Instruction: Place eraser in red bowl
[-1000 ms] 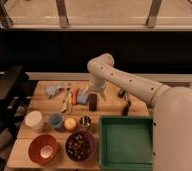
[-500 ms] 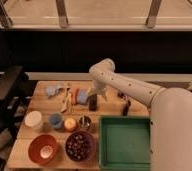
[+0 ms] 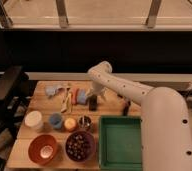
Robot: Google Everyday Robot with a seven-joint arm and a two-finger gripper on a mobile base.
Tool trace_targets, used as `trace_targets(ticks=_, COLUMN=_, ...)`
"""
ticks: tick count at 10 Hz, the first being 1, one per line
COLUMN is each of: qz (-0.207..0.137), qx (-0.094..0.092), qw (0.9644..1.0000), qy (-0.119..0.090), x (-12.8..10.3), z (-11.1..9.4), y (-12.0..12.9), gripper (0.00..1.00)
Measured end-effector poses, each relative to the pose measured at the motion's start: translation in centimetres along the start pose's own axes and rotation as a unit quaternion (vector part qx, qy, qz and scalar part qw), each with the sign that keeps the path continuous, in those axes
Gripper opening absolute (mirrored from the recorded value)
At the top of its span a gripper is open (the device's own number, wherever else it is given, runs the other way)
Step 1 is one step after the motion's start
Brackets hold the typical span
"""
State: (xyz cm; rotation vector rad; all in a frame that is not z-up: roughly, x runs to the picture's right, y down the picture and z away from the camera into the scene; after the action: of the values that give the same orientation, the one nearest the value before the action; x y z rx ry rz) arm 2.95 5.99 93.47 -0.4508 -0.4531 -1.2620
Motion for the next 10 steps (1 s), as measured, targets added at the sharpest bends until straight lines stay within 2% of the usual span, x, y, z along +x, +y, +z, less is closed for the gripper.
trace_targets(ticks=4, qz=0.004, qx=-0.006, qw=0.9999, qy=-0.014, x=0.5, z=2.6, y=0.2, gripper=0.8)
trace_targets(ticks=7, qz=0.012, qx=-0.008, qw=0.9999, qy=-0.006, x=1.4, z=2.2, y=0.8, gripper=0.8)
trace_targets(ticks=10, qz=0.022, qx=-0.001, qw=0.9998, qy=0.003, x=1.9, z=1.1, y=1.5, gripper=0.8)
